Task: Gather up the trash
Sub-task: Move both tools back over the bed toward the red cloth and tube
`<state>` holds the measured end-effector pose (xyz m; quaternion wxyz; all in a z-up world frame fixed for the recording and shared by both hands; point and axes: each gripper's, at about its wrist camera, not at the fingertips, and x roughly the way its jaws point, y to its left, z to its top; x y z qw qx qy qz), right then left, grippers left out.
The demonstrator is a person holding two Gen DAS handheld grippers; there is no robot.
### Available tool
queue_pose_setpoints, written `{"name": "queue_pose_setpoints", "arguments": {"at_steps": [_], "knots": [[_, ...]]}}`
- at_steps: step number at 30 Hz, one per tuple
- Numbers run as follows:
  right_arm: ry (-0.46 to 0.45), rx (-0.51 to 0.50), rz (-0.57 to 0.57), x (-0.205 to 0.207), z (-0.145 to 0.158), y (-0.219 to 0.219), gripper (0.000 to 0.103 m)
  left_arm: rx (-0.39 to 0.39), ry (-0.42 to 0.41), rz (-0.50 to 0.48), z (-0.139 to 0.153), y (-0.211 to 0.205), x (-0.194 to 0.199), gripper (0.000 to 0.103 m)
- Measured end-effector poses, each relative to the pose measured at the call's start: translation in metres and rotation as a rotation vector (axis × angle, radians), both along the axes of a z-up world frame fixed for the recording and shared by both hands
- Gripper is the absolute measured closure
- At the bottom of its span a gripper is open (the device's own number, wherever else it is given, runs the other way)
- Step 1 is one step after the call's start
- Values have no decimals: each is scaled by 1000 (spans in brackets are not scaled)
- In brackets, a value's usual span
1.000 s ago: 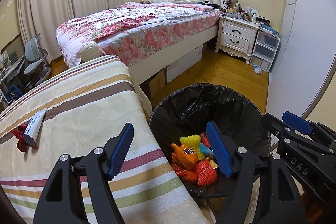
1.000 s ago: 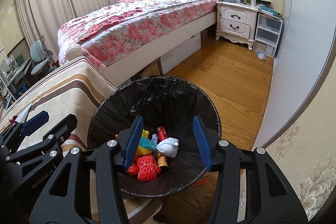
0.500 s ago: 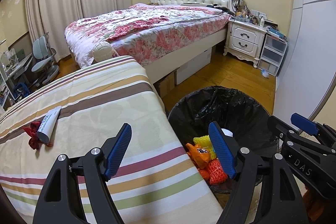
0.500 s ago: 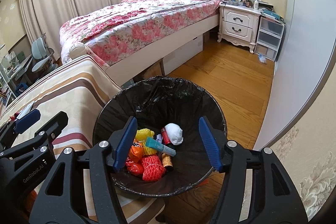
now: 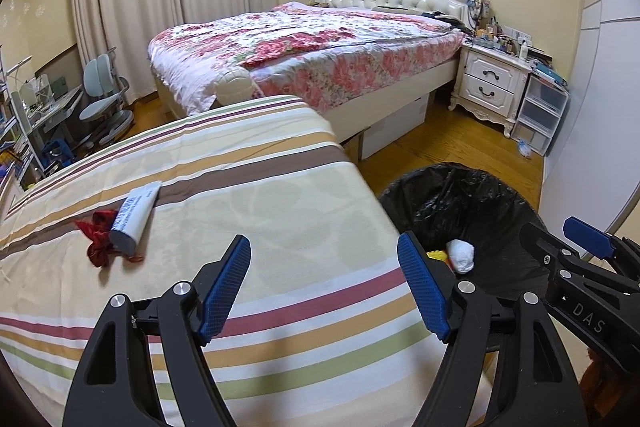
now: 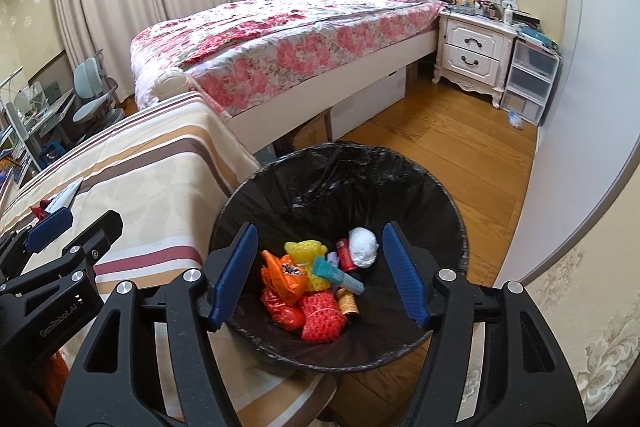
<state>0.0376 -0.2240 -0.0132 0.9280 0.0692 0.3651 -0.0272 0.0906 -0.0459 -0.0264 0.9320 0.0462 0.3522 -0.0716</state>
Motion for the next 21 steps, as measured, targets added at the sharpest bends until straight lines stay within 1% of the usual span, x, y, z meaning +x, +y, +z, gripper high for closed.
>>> {"name": "queue_pose_setpoints", "arguments": {"at_steps": [10, 21], "knots": [[11, -8, 129, 7, 1, 58, 39, 9, 12, 114, -5, 59, -3, 29], [33, -5, 250, 14, 0, 118, 39, 11, 23, 273, -5, 145, -17, 29]]}}
